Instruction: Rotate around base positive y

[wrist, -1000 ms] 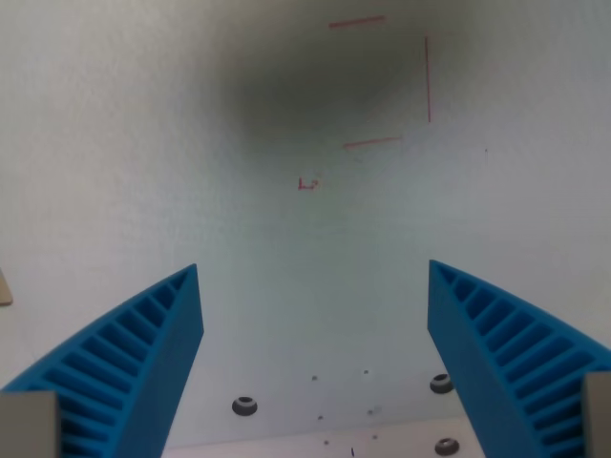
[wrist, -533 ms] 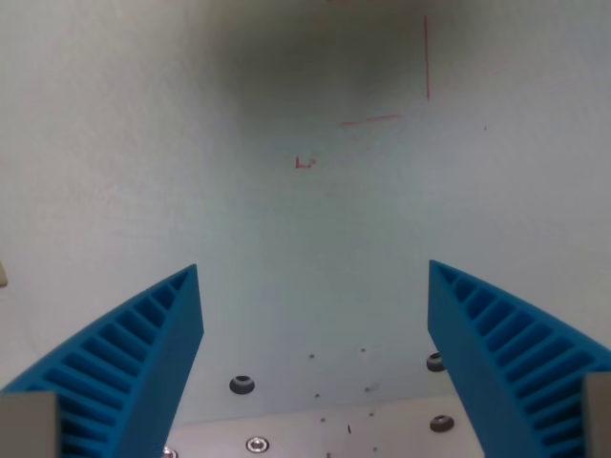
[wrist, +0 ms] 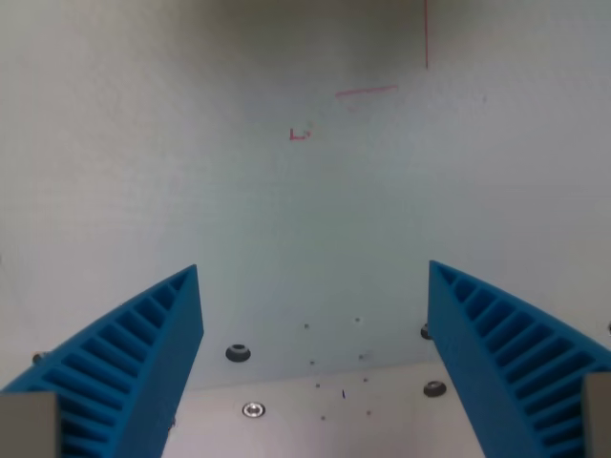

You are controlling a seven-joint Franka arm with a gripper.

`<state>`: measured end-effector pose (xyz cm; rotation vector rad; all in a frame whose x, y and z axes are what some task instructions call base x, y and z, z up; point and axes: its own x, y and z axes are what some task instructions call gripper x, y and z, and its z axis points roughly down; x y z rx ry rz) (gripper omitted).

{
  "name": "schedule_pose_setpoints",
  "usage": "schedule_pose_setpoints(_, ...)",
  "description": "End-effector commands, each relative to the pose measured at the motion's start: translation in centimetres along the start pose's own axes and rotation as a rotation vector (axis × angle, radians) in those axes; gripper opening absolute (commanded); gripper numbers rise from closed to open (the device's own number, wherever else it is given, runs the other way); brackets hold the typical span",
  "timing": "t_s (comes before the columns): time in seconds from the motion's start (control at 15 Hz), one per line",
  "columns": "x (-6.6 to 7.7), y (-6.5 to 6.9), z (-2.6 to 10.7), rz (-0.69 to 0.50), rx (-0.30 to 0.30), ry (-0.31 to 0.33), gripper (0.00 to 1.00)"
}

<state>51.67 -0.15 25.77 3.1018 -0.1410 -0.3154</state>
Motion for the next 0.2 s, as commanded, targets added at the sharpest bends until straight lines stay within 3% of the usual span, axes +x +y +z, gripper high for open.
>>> schedule_pose_setpoints(0.07, 0.82, -0.11, -0.72, -0.005, -0.019, -0.247, 1.00)
schedule_pose_setpoints(0.2, 0.82, -0.11, -0.72, -0.005, -0.022, -0.270, 1.00)
